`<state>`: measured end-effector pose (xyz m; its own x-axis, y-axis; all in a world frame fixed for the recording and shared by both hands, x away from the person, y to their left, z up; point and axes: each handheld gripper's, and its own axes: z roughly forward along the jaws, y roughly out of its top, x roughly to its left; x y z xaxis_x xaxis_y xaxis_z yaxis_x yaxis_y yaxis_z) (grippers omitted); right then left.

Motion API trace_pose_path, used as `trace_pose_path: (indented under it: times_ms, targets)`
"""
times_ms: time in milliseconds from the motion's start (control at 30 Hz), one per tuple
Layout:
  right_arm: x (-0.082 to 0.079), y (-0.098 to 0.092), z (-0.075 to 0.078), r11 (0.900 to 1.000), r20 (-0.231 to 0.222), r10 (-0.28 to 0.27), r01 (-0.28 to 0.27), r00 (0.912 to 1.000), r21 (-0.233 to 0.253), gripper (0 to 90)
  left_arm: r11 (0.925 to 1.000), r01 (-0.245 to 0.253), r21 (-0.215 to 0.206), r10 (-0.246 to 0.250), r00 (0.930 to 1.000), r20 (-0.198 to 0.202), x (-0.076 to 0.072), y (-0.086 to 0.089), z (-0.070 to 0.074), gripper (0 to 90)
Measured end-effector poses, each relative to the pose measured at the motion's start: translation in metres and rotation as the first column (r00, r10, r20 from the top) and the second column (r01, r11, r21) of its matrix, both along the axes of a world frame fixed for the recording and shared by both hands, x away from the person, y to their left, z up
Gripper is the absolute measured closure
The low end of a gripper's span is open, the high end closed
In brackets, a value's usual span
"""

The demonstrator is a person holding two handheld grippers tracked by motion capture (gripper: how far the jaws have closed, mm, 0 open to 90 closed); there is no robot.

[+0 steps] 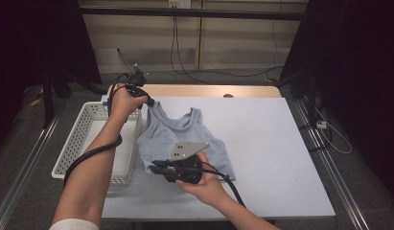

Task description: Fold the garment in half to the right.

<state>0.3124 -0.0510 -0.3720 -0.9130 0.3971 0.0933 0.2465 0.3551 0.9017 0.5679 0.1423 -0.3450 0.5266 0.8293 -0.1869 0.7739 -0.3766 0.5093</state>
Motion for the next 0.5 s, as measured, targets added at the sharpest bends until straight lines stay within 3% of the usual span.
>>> trace_pose_path:
  times_ms: [500]
  targets:
    - [0.0015, 0.0091, 0.0028, 1.0, 0.003, 0.011, -0.011, 0.9999, -0.004, 80.6, 1.0, -0.004, 0.002, 0.004, 1.0, -0.009, 0.0013, 0.0095, 0.0007, 87.2]
